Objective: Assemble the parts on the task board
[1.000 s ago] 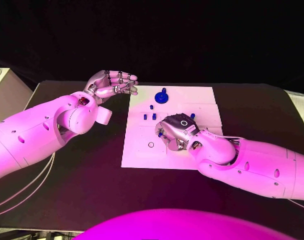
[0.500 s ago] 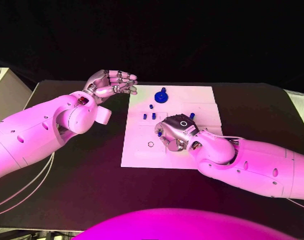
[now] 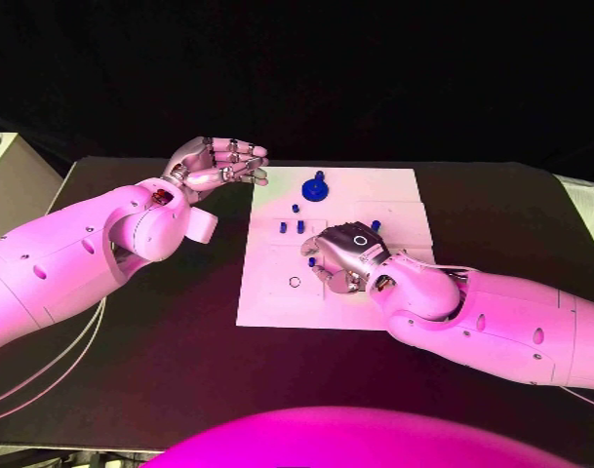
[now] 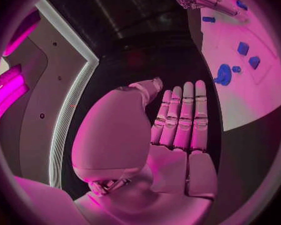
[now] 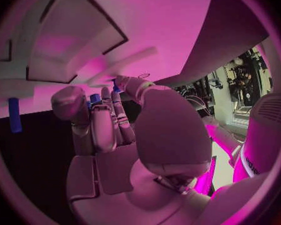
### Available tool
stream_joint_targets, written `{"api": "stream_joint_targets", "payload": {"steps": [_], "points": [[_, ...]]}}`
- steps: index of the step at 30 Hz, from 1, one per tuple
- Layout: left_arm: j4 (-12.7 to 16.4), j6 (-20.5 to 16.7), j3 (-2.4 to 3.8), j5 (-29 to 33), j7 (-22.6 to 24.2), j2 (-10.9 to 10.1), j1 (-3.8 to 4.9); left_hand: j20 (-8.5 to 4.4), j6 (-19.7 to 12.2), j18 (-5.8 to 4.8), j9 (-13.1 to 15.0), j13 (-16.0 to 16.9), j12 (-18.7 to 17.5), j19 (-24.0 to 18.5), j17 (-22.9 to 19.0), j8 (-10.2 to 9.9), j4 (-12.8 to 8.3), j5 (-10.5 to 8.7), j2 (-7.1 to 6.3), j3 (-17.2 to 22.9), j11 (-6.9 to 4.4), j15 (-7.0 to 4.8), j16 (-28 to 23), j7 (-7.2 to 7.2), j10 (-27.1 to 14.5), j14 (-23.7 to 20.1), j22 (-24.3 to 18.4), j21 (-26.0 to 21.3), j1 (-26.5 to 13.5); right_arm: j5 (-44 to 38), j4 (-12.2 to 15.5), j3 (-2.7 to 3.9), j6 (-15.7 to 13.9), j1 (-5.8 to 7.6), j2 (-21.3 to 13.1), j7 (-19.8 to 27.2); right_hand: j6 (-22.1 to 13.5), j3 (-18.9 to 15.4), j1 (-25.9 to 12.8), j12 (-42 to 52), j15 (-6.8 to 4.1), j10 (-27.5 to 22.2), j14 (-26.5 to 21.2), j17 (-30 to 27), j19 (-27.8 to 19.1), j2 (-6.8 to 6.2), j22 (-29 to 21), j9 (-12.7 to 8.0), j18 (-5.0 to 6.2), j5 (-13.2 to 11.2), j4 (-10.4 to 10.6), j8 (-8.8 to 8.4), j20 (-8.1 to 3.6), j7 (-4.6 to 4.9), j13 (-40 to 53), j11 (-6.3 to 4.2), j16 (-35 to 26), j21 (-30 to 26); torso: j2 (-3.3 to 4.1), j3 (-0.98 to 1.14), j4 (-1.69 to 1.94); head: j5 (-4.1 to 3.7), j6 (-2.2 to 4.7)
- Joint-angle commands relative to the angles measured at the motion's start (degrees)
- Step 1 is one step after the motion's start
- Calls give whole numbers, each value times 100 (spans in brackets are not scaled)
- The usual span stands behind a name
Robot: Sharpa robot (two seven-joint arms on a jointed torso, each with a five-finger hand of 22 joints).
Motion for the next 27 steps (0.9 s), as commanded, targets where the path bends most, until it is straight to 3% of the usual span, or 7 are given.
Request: {"api": "stream_joint_targets", "payload": {"steps": [1, 11, 15, 17, 18, 20, 27], "points": [[5, 70, 4, 21, 18, 6, 0, 13, -10, 62, -5, 5, -34, 41, 5, -22, -9, 2, 6, -31, 34, 14, -21, 55, 1, 44, -5, -11, 68, -22, -22, -12, -28, -15, -17, -169, -52, -74, 90, -2, 56, -68, 49, -17, -34, 5, -20, -19, 67, 26, 10, -38, -6, -11, 3, 5, -37, -41, 1, 3, 0, -6, 12], [-2, 92, 4, 18, 4, 14, -1, 12, -9, 63, -8, 6, -38, 47, 15, -25, -8, 3, 12, -32, 35, 14, -29, 57, 0, 46, -10, -18, 73, -13, 115, -4, -181, -15, -194, -238, -86, -181, 143, 7, 60, -103, 44, -38, -35, 22, -50, -57, 73, 69, 35, -96, -2, 2, 5, 10, -49, -84, -1, -1, 3, -37, 60], [-7, 91, 4, 16, -2, 10, -3, 12, -9, 63, -8, 6, -38, 47, 15, -25, -8, 3, 12, -32, 35, 14, -29, 57, 0, 46, -10, -18, 73, 118, 302, 45, -68, 14, -418, -45, -71, -300, 155, 22, 57, -81, 47, -57, -23, -7, -54, -81, 73, 93, 74, -124, -3, 55, 10, 7, -57, -92, -7, -2, -9, -66, 112], [-8, 89, 4, 15, -2, 6, -3, 12, -9, 63, -8, 6, -38, 47, 15, -25, -8, 3, 12, -32, 35, 14, -29, 57, 0, 46, -10, -18, 73, 201, 395, 76, 40, 65, -547, 43, -77, -421, 214, 3, 73, -140, 36, -84, -39, -10, -105, -108, 83, 82, 92, -159, 3, 59, 3, 21, -74, -163, -7, 0, -23, -76, 146], [-9, 89, 4, 14, -2, 4, -4, 12, -9, 63, -8, 6, -38, 47, 15, -25, -8, 3, 12, -32, 35, 14, -29, 57, 0, 46, -10, -18, 73, 251, 437, 92, 85, 102, -612, 73, -111, -587, 261, 10, 72, -171, 31, -99, -34, 4, -104, -134, 80, 84, 127, -201, 10, -80, 6, 23, -82, -168, -7, 2, -27, -83, 158], [-9, 88, 4, 14, -2, 0, -5, 12, -9, 63, -8, 6, -38, 47, 15, -25, -8, 3, 12, -32, 35, 14, -29, 57, 0, 46, -10, -18, 73, 343, 514, 129, 156, 189, -741, 116, -75, -859, 347, 20, 70, -179, 29, -111, -28, 34, -115, -159, 81, 98, 202, -224, 11, 22, 10, 19, -86, -190, -5, 6, -32, -108, 191], [-16, 91, 3, 1, -9, 3, -13, 11, -8, 63, -12, 6, -41, 55, 26, -28, -9, 3, 15, -34, 35, 13, -37, 58, 0, 51, -15, -25, 81, 642, 676, 273, 396, 531, -1138, 222, -54, -1124, 449, 46, 61, -114, 54, -53, 17, 68, -57, -200, 66, 84, 337, -271, 5, 6, 19, 5, -41, -128, -15, 2, -20, -205, 259]]}}
